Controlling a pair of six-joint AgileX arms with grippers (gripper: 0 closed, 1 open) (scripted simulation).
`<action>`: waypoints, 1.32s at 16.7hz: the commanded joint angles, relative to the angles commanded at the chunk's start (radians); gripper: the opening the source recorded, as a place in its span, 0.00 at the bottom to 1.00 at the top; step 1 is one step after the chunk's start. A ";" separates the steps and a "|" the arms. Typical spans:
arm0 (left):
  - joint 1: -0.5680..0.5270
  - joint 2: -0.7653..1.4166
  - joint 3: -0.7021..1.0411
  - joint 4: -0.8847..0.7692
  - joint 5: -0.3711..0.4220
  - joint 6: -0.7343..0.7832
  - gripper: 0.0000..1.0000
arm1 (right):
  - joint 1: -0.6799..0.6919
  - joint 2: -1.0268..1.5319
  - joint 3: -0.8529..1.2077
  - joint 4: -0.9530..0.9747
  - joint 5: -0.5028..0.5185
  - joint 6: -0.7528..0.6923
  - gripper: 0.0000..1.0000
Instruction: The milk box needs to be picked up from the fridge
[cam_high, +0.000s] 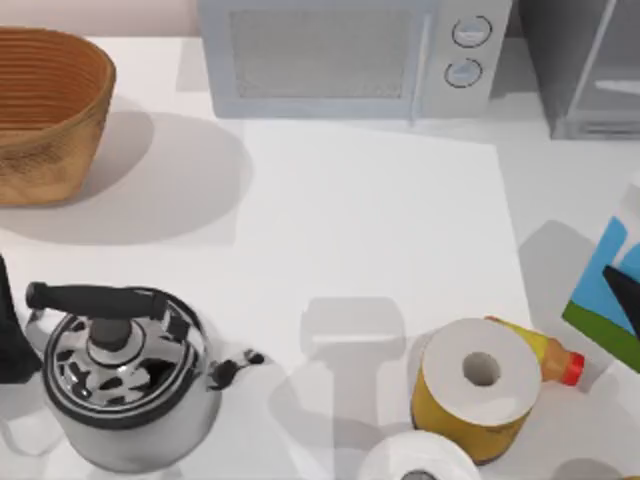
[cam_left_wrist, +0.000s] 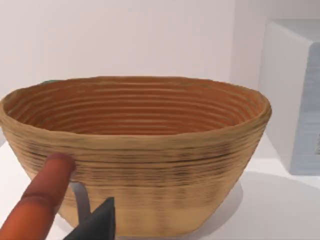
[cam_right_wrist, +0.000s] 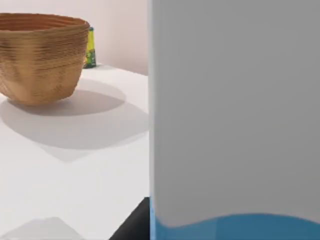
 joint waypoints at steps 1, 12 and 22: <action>0.000 0.000 0.000 0.000 0.000 0.000 1.00 | -0.001 0.006 0.001 0.007 -0.005 0.000 0.00; 0.000 0.000 0.000 0.000 0.000 0.000 1.00 | 0.074 0.100 0.129 0.172 0.028 -0.028 0.00; 0.000 0.000 0.000 0.000 0.000 0.000 1.00 | 0.215 0.437 0.128 0.301 0.218 -0.009 0.00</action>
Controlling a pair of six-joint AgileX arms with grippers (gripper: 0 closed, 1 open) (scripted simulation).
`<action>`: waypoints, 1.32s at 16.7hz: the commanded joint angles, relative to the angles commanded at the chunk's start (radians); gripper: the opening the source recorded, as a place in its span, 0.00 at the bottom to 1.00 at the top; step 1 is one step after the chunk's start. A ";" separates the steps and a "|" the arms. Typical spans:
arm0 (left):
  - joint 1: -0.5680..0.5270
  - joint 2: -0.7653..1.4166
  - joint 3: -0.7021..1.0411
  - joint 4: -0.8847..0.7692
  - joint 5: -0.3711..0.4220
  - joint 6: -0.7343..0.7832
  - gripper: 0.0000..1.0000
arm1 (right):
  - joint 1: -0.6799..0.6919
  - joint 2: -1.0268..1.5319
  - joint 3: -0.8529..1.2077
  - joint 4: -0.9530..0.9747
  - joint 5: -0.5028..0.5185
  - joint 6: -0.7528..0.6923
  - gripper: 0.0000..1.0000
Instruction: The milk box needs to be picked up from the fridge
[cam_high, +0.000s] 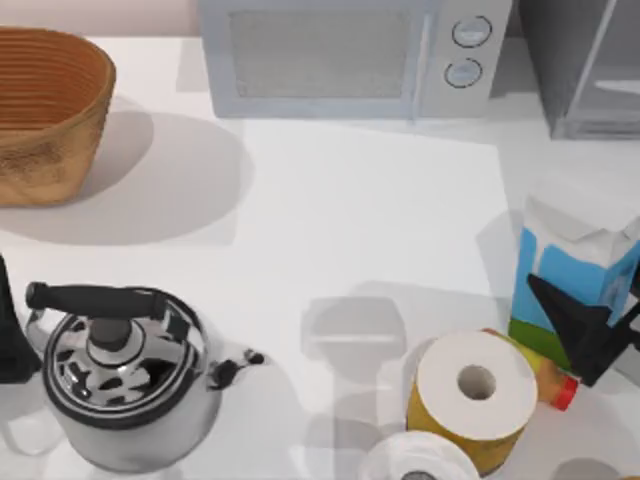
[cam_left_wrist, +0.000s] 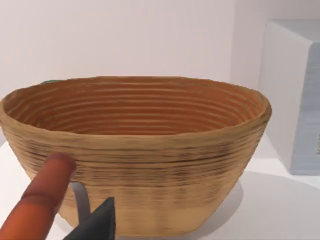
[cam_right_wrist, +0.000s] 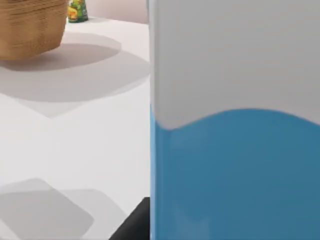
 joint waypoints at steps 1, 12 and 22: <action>0.000 0.000 0.000 0.000 0.000 0.000 1.00 | 0.000 0.000 0.000 0.000 0.000 0.000 0.00; 0.000 0.000 0.000 0.000 0.000 0.000 1.00 | 0.000 0.000 0.000 0.000 0.000 0.000 0.68; 0.000 0.000 0.000 0.000 0.000 0.000 1.00 | 0.000 0.000 0.000 0.000 0.000 0.000 1.00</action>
